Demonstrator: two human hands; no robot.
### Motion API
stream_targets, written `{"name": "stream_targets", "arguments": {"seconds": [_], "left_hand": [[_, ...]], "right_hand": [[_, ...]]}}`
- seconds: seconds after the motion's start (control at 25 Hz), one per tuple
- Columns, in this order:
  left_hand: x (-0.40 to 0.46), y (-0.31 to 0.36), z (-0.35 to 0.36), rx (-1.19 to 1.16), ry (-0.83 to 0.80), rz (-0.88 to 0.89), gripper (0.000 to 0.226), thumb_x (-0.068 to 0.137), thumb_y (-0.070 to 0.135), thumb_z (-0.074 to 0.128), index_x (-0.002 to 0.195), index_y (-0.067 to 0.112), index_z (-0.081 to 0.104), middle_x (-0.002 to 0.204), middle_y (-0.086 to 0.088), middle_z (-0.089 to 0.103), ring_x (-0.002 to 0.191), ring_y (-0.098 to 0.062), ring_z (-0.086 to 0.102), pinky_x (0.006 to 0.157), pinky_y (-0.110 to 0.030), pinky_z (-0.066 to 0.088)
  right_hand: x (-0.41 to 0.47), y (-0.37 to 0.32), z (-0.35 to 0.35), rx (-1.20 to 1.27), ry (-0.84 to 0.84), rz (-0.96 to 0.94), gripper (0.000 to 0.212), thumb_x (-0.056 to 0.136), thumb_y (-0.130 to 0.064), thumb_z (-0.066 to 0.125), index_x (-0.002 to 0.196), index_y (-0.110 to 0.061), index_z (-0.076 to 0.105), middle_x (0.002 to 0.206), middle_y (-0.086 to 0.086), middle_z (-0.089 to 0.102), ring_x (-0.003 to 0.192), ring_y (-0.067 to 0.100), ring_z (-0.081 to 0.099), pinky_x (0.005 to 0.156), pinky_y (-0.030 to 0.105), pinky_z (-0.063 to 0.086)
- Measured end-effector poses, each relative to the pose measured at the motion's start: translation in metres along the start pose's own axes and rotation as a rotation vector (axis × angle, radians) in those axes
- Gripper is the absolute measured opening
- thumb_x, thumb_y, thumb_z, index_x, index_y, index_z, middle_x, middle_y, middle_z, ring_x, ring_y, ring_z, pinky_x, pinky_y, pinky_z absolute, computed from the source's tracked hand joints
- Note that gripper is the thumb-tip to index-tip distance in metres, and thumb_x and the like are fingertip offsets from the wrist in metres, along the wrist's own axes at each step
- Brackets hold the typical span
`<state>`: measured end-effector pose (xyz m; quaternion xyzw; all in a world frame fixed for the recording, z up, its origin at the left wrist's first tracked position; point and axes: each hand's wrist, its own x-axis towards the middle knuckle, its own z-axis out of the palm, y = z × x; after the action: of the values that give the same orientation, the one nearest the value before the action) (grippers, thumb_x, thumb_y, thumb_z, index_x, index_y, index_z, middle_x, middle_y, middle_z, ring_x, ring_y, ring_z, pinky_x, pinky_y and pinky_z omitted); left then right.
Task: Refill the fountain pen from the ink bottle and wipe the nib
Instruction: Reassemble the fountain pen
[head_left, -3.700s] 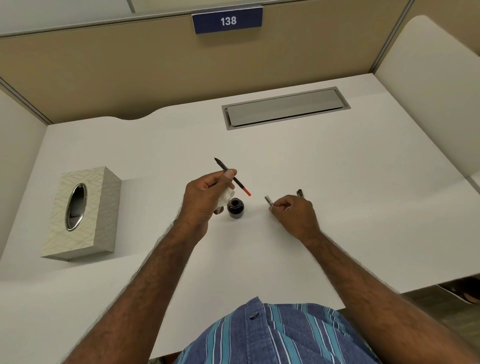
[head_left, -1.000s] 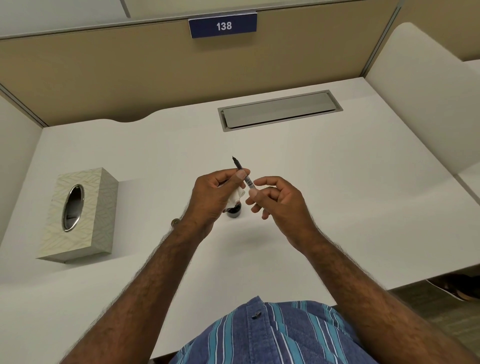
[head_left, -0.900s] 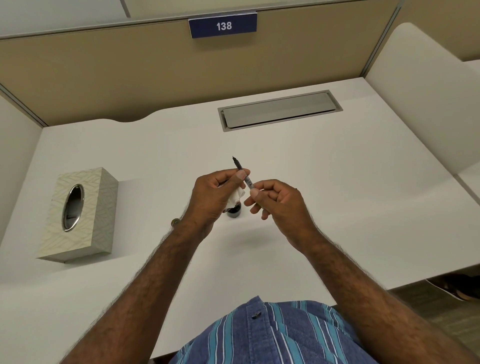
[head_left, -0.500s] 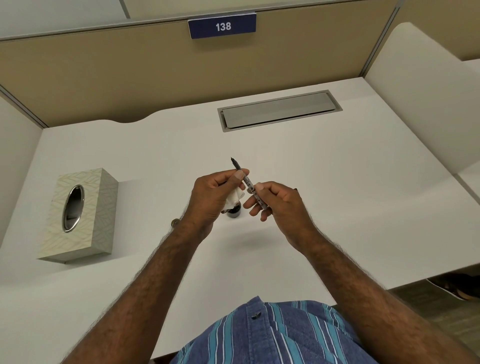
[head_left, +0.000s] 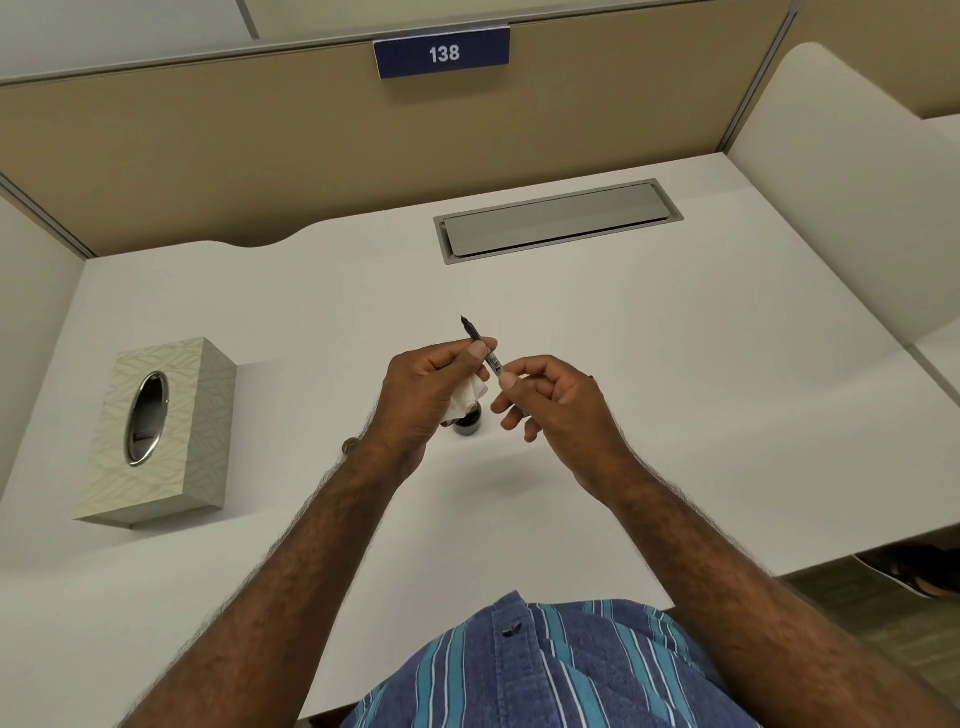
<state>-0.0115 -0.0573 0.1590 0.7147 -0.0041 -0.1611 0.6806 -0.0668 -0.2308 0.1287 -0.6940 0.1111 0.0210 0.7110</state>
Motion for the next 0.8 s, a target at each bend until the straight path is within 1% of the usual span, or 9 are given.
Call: {"name": "stream_targets", "arguments": {"seconds": [0.08, 0.16, 0.28, 0.36, 0.44, 0.48, 0.6, 0.64, 0.8], "left_hand": [[0.0002, 0.0000, 0.0001, 0.005, 0.004, 0.002, 0.021, 0.100, 0.037, 0.068, 0.104, 0.024, 0.084, 0.089, 0.001, 0.076, 0.075, -0.009, 0.061, 0.054, -0.017, 0.042], [0.0005, 0.0003, 0.0002, 0.017, 0.008, 0.003, 0.021, 0.100, 0.037, 0.067, 0.102, 0.025, 0.084, 0.096, -0.004, 0.078, 0.079, -0.010, 0.062, 0.055, -0.018, 0.043], [0.0007, 0.0011, 0.0005, 0.009, 0.002, 0.002, 0.020, 0.100, 0.036, 0.067, 0.095, 0.025, 0.083, 0.109, -0.005, 0.079, 0.083, -0.010, 0.065, 0.056, -0.020, 0.044], [0.0001, 0.0018, 0.0009, -0.001, 0.001, -0.005, 0.020, 0.101, 0.034, 0.067, 0.098, 0.023, 0.083, 0.099, 0.001, 0.080, 0.081, -0.006, 0.066, 0.056, -0.018, 0.045], [-0.0003, 0.0024, 0.0010, -0.009, -0.001, -0.011, 0.020, 0.100, 0.034, 0.067, 0.105, 0.023, 0.083, 0.087, 0.006, 0.076, 0.077, -0.004, 0.066, 0.056, -0.016, 0.046], [-0.0004, 0.0024, 0.0005, -0.011, -0.001, -0.014, 0.020, 0.100, 0.035, 0.067, 0.104, 0.024, 0.084, 0.087, 0.007, 0.075, 0.077, -0.004, 0.066, 0.056, -0.016, 0.046], [0.0004, 0.0016, 0.0001, -0.007, -0.002, -0.013, 0.018, 0.100, 0.036, 0.068, 0.094, 0.026, 0.083, 0.106, -0.002, 0.080, 0.085, -0.009, 0.067, 0.057, -0.019, 0.047], [0.0004, 0.0018, 0.0000, -0.004, -0.002, -0.014, 0.019, 0.100, 0.036, 0.068, 0.094, 0.026, 0.083, 0.107, -0.004, 0.080, 0.085, -0.010, 0.066, 0.057, -0.019, 0.046], [0.0012, 0.0005, -0.0007, -0.012, -0.011, -0.020, 0.022, 0.099, 0.037, 0.068, 0.108, 0.024, 0.083, 0.082, 0.008, 0.071, 0.074, -0.008, 0.062, 0.059, -0.022, 0.045]], "right_hand": [[0.0010, 0.0015, -0.0006, -0.025, -0.009, -0.007, 0.022, 0.109, -0.025, 0.061, 0.111, -0.009, 0.075, 0.089, 0.009, 0.082, 0.075, 0.021, 0.072, 0.061, 0.032, 0.050], [0.0011, 0.0001, -0.0004, -0.026, -0.007, -0.002, 0.025, 0.110, -0.027, 0.059, 0.111, -0.010, 0.076, 0.091, 0.009, 0.082, 0.076, 0.021, 0.072, 0.062, 0.033, 0.051], [-0.0006, -0.0021, -0.0004, -0.019, -0.013, -0.004, 0.018, 0.103, -0.027, 0.070, 0.114, -0.013, 0.074, 0.091, 0.009, 0.082, 0.076, 0.020, 0.072, 0.063, 0.033, 0.051], [-0.0001, -0.0013, -0.0009, -0.016, -0.019, 0.001, 0.017, 0.102, -0.025, 0.072, 0.112, -0.012, 0.074, 0.090, 0.010, 0.082, 0.076, 0.020, 0.072, 0.063, 0.033, 0.050], [0.0013, -0.0004, -0.0011, -0.007, -0.023, 0.009, 0.018, 0.105, -0.026, 0.067, 0.110, -0.011, 0.076, 0.091, 0.010, 0.082, 0.077, 0.020, 0.072, 0.063, 0.034, 0.050], [0.0011, -0.0010, -0.0008, -0.002, -0.025, 0.011, 0.018, 0.105, -0.026, 0.066, 0.111, -0.012, 0.076, 0.091, 0.010, 0.082, 0.077, 0.021, 0.072, 0.063, 0.034, 0.051], [-0.0006, -0.0022, -0.0006, 0.003, -0.027, -0.004, 0.019, 0.100, -0.025, 0.075, 0.117, -0.016, 0.072, 0.091, 0.009, 0.082, 0.077, 0.022, 0.073, 0.065, 0.036, 0.051], [-0.0003, -0.0017, -0.0006, -0.002, -0.028, -0.009, 0.019, 0.100, -0.024, 0.075, 0.116, -0.016, 0.071, 0.090, 0.009, 0.082, 0.077, 0.022, 0.073, 0.064, 0.036, 0.051], [0.0022, -0.0002, -0.0012, 0.025, -0.030, 0.011, 0.018, 0.106, -0.024, 0.066, 0.115, -0.011, 0.075, 0.091, 0.011, 0.082, 0.076, 0.021, 0.071, 0.063, 0.034, 0.050]]}}
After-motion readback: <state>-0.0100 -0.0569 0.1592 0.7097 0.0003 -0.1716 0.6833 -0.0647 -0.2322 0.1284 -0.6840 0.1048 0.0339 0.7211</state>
